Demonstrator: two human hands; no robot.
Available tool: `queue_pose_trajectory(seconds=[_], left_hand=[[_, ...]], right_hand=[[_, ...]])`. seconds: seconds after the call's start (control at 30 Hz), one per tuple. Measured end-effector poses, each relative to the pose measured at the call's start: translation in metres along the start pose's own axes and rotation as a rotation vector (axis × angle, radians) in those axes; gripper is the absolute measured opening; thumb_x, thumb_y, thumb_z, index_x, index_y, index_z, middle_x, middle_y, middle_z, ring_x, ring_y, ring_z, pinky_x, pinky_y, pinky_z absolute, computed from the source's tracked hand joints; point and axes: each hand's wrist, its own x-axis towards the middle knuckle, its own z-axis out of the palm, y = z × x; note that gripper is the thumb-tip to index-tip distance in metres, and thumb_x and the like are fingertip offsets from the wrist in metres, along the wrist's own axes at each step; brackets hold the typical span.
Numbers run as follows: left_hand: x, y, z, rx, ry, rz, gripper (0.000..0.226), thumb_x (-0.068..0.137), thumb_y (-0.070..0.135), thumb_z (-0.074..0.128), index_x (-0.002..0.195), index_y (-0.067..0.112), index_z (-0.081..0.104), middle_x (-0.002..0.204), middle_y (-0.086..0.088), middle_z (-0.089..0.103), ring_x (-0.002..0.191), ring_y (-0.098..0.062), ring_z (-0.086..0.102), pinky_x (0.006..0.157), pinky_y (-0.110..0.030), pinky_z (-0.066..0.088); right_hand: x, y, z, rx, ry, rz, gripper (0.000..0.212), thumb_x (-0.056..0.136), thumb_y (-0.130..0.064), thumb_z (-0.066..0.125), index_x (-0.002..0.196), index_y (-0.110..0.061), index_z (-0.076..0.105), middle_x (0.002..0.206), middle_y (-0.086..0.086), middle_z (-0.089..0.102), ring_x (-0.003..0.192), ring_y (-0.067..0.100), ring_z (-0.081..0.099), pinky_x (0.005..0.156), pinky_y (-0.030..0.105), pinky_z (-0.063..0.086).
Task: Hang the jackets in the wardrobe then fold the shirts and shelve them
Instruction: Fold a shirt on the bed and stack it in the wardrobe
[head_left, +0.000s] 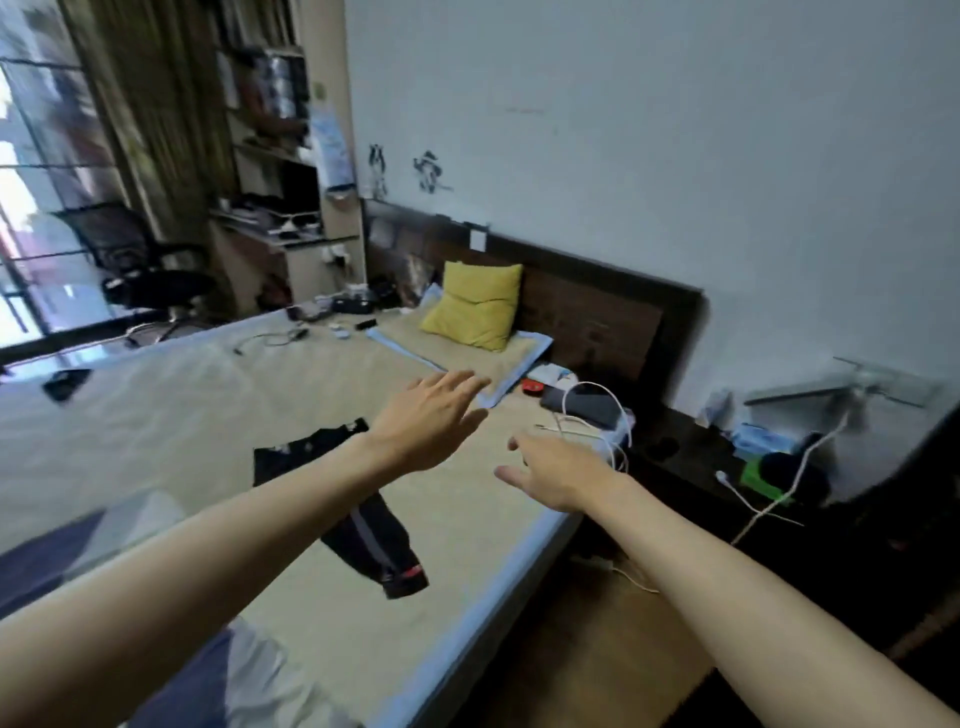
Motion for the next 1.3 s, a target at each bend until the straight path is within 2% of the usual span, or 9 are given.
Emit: queue_pose_trajectory(seconds=[0.13,0.2,0.43,0.73,0.83,0.97,1.07,1.2,1.3], left_hand=[[-0.046,-0.141,0.01,0.021,-0.091,-0.249,0.055,0.104,0.051,0.036,0.153,0.027,0.032,0.157,-0.002,0.04,0.136,-0.029,0.046,0.107,-0.043,0.041],[-0.064,-0.196,0.018,0.059,-0.15,-0.334,0.055,0.104,0.051,0.035,0.153,0.026,0.033,0.156,-0.004,0.041,0.134,-0.031,0.049,0.105,-0.044,0.042],[-0.105,-0.308,0.063,-0.044,-0.328,-0.589,0.054,0.104,0.049,0.035,0.152,0.024,0.03,0.155,-0.006,0.04,0.136,-0.033,0.046,0.107,-0.045,0.038],[-0.107,-0.368,0.165,-0.175,-0.471,-0.785,0.058,0.105,0.047,0.035,0.155,0.02,0.024,0.155,-0.007,0.039,0.133,-0.03,0.051,0.102,-0.044,0.046],[-0.094,-0.378,0.223,-0.241,-0.523,-0.877,0.057,0.105,0.047,0.035,0.154,0.02,0.025,0.155,-0.006,0.039,0.133,-0.03,0.051,0.103,-0.044,0.045],[-0.076,-0.381,0.331,-0.383,-0.609,-1.034,0.059,0.102,0.052,0.036,0.152,0.022,0.029,0.155,-0.005,0.04,0.131,-0.028,0.052,0.107,-0.046,0.043],[-0.052,-0.384,0.403,-0.469,-0.679,-1.153,0.059,0.101,0.052,0.039,0.151,0.022,0.03,0.153,-0.006,0.04,0.131,-0.029,0.052,0.108,-0.047,0.041],[-0.008,-0.403,0.472,-0.466,-0.615,-1.228,0.056,0.102,0.049,0.039,0.15,0.021,0.032,0.15,-0.003,0.041,0.131,-0.027,0.051,0.104,-0.045,0.044],[0.014,-0.424,0.516,-0.428,-0.499,-1.266,0.058,0.101,0.046,0.044,0.152,0.021,0.03,0.152,-0.002,0.04,0.131,-0.027,0.051,0.103,-0.045,0.045]], right_hand=[[0.079,-0.083,0.014,-0.04,-0.062,-0.091,0.061,0.102,-0.057,0.044,0.145,-0.015,0.04,0.142,0.011,0.055,0.124,0.032,0.056,0.093,0.043,0.047],[0.113,-0.111,0.022,-0.041,-0.078,-0.111,0.062,0.102,-0.057,0.045,0.146,-0.013,0.04,0.143,0.011,0.055,0.124,0.032,0.056,0.096,0.044,0.049],[0.201,-0.164,0.043,-0.073,-0.15,-0.141,0.064,0.101,-0.057,0.046,0.146,-0.012,0.039,0.147,0.011,0.052,0.129,0.031,0.054,0.101,0.046,0.048],[0.328,-0.173,0.101,-0.065,-0.248,-0.154,0.061,0.1,-0.056,0.045,0.141,-0.01,0.043,0.142,0.012,0.056,0.126,0.032,0.057,0.099,0.045,0.049],[0.38,-0.159,0.147,-0.056,-0.313,-0.169,0.058,0.1,-0.055,0.046,0.138,-0.011,0.044,0.139,0.012,0.058,0.123,0.031,0.058,0.098,0.044,0.05],[0.455,-0.135,0.232,-0.027,-0.423,-0.178,0.056,0.101,-0.053,0.045,0.138,-0.011,0.045,0.135,0.01,0.06,0.12,0.03,0.06,0.085,0.038,0.046],[0.516,-0.127,0.29,0.018,-0.476,-0.191,0.053,0.102,-0.053,0.044,0.135,-0.01,0.047,0.131,0.009,0.063,0.117,0.029,0.062,0.09,0.039,0.049],[0.599,-0.13,0.345,0.096,-0.404,-0.271,0.045,0.102,-0.049,0.048,0.126,-0.011,0.048,0.122,0.006,0.063,0.107,0.027,0.065,0.078,0.037,0.049],[0.655,-0.144,0.378,0.131,-0.289,-0.333,0.046,0.101,-0.048,0.051,0.129,-0.012,0.046,0.125,0.006,0.057,0.105,0.027,0.064,0.08,0.041,0.054]])
